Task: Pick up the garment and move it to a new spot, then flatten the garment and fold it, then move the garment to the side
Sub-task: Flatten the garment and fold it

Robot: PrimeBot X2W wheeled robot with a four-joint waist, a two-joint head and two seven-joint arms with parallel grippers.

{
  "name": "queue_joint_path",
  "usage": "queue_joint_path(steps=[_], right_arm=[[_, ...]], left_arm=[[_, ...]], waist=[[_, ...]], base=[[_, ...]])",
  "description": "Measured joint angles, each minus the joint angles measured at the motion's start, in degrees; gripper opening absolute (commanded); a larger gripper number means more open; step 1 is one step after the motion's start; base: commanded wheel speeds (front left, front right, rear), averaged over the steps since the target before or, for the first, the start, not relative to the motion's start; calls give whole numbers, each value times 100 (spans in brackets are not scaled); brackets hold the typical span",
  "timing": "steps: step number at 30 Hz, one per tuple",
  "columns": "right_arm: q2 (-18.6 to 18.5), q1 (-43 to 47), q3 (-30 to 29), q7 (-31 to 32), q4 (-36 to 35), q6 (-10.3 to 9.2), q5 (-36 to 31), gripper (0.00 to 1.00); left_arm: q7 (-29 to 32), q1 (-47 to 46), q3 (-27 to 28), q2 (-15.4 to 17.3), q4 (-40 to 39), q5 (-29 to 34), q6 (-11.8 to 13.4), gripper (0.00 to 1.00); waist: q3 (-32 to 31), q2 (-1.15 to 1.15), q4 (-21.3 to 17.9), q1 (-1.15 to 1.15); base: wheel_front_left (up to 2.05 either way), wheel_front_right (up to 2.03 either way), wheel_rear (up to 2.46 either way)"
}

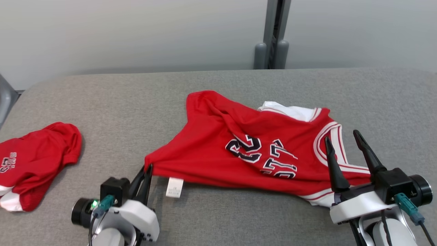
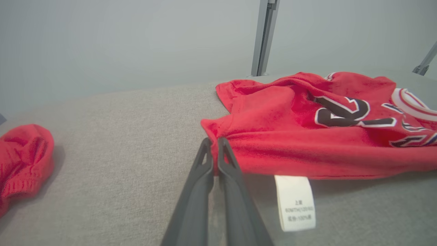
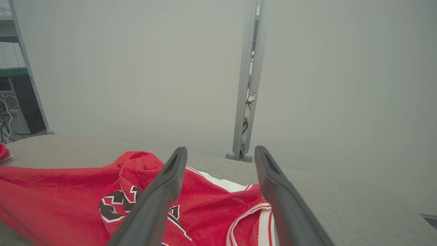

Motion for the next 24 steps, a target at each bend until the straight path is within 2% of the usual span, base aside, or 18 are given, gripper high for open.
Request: queue_joint_path(steps=[1, 2, 3, 4, 5, 10, 16, 24], right_arm=[[4, 7, 8, 0, 40, 0, -11, 100], [3, 11, 11, 0, 87, 0, -25, 100], [3, 15, 15, 0, 135, 0, -44, 100], [3, 17, 20, 0, 158, 0, -48, 100], [3, 16, 29, 0, 172, 0, -48, 100], [3, 12, 97, 0, 229, 0, -51, 100], [1, 21, 24, 0, 149, 0, -130, 100], [-10, 373, -272, 0, -12, 0, -243, 100]], left_arm=[[45, 89, -12, 22, -13, -4, 18, 0], [71, 167, -23, 48, -26, 3, 38, 6], [114, 229, -29, 56, -29, 0, 62, 27], [149, 285, -33, 51, -30, -16, 62, 54], [172, 330, -47, 46, -20, -33, 67, 100], [202, 403, 19, 46, -20, -98, 199, 100], [-33, 373, 367, 89, -399, -246, 450, 100], [-112, 492, 568, 46, -1010, -249, 528, 100]], waist=[[-30, 0, 39, 0], [-55, 0, 72, 0], [-77, 0, 93, 0], [-94, 0, 105, 0], [-103, 0, 108, 0], [-104, 0, 15, 0], [-106, 0, -112, 0], [-68, 0, -286, 0]], base=[[0, 0, 0], [0, 0, 0], [0, 0, 0], [0, 0, 0], [0, 0, 0], [0, 0, 0], [0, 0, 0], [0, 0, 0]])
